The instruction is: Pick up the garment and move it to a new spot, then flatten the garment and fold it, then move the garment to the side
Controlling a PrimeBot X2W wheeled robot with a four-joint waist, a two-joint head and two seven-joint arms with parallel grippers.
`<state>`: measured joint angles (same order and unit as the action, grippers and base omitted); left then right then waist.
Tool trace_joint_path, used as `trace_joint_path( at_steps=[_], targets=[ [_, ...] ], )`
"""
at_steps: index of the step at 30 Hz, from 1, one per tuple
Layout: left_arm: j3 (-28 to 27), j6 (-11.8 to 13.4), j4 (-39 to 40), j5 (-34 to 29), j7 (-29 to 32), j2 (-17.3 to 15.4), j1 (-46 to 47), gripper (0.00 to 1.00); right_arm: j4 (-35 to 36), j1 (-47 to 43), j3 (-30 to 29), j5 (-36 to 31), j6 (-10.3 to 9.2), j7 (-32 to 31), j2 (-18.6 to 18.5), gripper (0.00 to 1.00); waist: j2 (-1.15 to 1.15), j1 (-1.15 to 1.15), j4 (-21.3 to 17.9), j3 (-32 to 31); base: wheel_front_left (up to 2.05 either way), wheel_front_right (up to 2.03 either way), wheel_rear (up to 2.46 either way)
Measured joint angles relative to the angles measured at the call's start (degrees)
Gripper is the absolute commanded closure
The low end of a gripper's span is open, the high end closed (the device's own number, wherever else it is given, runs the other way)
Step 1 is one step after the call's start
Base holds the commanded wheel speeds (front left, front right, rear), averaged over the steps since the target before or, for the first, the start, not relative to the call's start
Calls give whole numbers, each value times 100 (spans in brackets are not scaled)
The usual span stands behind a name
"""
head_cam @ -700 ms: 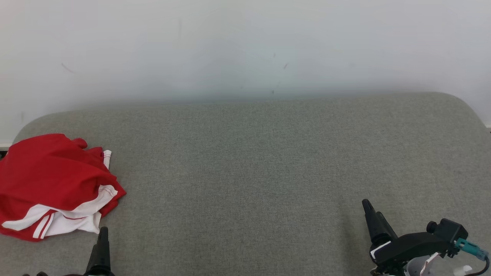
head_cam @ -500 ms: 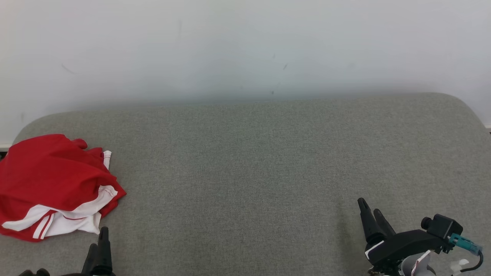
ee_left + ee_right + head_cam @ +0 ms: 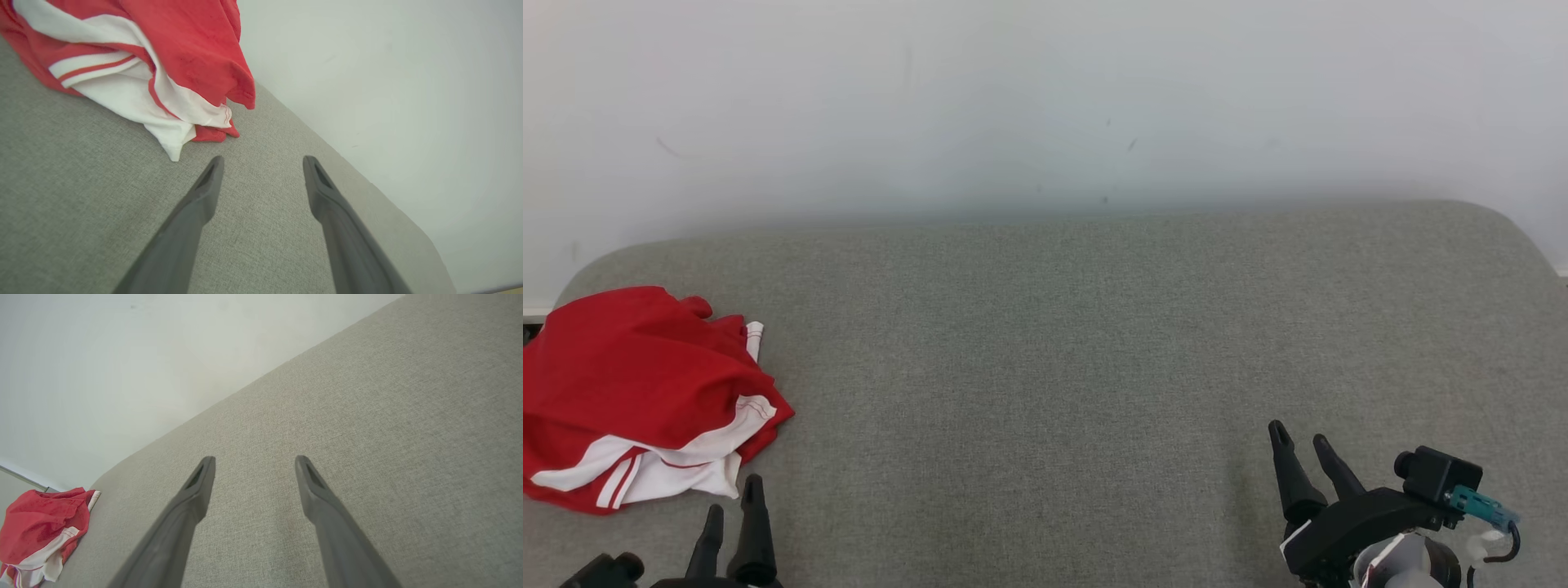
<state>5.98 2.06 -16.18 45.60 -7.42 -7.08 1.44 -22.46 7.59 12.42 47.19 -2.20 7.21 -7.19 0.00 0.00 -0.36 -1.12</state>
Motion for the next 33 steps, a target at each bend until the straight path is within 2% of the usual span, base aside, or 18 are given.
trace_joint_path(
  at_steps=[16,33],
  targets=[
    [677,52,81,-1626,-344,-286,4,0,-126,26,383,-1285,-242,348,-172,0,0,0,39,-45,0,0,0],
    [1050,186,153,-2783,-630,-436,9,0,52,23,399,-2553,-491,697,-297,0,0,0,22,-117,0,0,0]
  ],
)
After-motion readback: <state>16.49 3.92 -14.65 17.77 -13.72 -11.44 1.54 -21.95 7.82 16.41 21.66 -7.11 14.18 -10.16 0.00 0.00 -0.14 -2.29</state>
